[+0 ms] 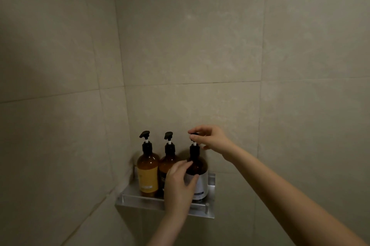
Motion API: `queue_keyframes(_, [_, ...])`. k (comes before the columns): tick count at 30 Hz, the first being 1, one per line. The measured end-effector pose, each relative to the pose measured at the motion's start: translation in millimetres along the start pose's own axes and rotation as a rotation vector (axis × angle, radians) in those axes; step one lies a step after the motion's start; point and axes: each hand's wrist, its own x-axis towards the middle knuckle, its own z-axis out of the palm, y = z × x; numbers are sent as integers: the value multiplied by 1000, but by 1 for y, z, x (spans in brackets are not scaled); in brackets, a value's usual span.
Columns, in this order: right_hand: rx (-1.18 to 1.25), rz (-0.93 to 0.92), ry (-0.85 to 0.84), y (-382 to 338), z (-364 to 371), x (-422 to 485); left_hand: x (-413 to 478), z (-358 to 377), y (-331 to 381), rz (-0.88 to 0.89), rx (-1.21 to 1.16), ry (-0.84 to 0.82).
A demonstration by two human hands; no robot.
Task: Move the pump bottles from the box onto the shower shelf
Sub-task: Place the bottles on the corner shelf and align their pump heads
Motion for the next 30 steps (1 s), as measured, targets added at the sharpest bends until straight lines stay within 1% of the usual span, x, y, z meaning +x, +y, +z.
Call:
queue_keyframes(2, [-48, -31, 51, -4, 1, 3, 2, -6, -4, -17, -29, 102])
queue_keyframes(4, [-79, -95, 113, -11, 4, 9, 6, -16, -11, -48, -49, 258])
queue_keyframes(5, [-90, -124, 114, -16, 6, 13, 9, -20, -15, -78, -52, 309])
queue_keyframes(6, [-107, -143, 90, -21, 8, 17, 11, -23, -19, -113, -44, 327])
queue_keyframes(10, [-242, -144, -109, -35, 23, 34, 16, -25, -30, -166, 38, 232])
queue_keyframes(14, [-350, -96, -204, -35, 36, 44, 14, -22, -33, -162, 0, 194])
queue_keyframes(17, [-377, -63, -212, -34, 39, 46, 14, -21, -34, -152, 0, 201])
queue_keyframes(27, [-345, -73, -130, -31, 44, 44, 14, -22, -33, -144, -33, 195])
queue_keyframes(30, [-347, -52, -152, -31, 43, 46, 13, -24, -33, -132, -27, 181])
